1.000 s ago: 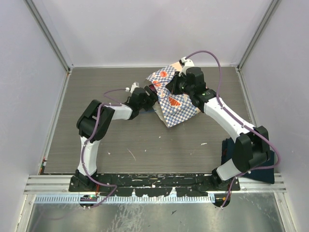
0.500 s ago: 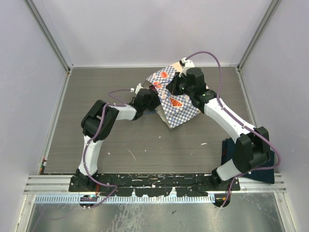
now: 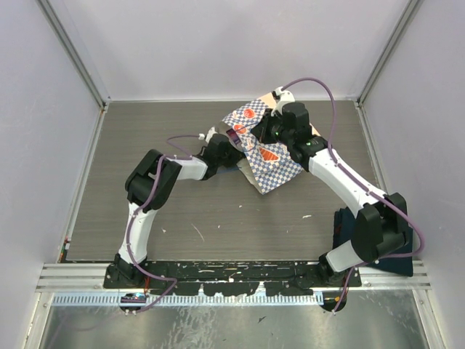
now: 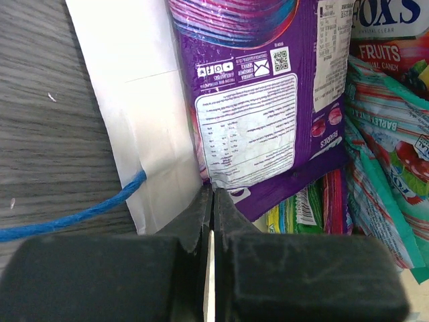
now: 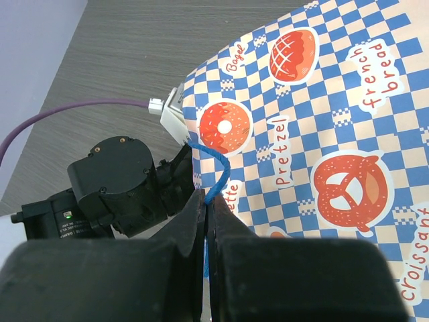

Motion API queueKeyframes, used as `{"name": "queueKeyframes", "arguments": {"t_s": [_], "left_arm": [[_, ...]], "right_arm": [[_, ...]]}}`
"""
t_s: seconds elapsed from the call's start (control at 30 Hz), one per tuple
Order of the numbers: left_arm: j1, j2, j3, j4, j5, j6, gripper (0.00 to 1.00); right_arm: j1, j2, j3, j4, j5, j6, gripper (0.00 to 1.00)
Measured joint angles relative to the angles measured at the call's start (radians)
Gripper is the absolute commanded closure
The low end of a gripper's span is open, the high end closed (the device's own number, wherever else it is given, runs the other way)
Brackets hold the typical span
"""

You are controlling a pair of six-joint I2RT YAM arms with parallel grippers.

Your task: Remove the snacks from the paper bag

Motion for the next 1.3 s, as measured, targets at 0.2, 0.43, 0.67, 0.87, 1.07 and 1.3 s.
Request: {"name": "queueKeyframes", "arguments": {"t_s": [0.2,0.43,0.67,0.87,1.07,1.3], "left_arm": [[0.013,-0.008,-0.009,-0.002,0.002,0.029,1.0],[0.037,-0.151,-0.135,-0.027,-0.068,0.111,1.0],[0.041,-0.344,-0.257,-0.045,-0.145,0.214,1.0],[0.042,-0.531,-0.44,-0.074,-0.211,0.294,1.0],[0.053,-0.781,-0.615,-0.157,-0.317,0.339,1.0],[0.195,-1.052,-0.704,-0.272,-0.385,0.354,1.0]], "right_arm": [[0.0,-0.009,-0.001,0.0,0.0,0.0,0.99],[-0.001,-0.009,-0.001,-0.001,0.0,0.0,0.99],[-0.001,-0.009,-0.001,0.0,0.006,0.0,0.99],[-0.002,-0.009,-0.02,0.013,0.014,0.006,0.99],[-0.005,-0.009,-0.043,0.025,0.032,0.012,0.99],[-0.007,-0.01,-0.052,0.044,0.039,0.027,0.99]]}}
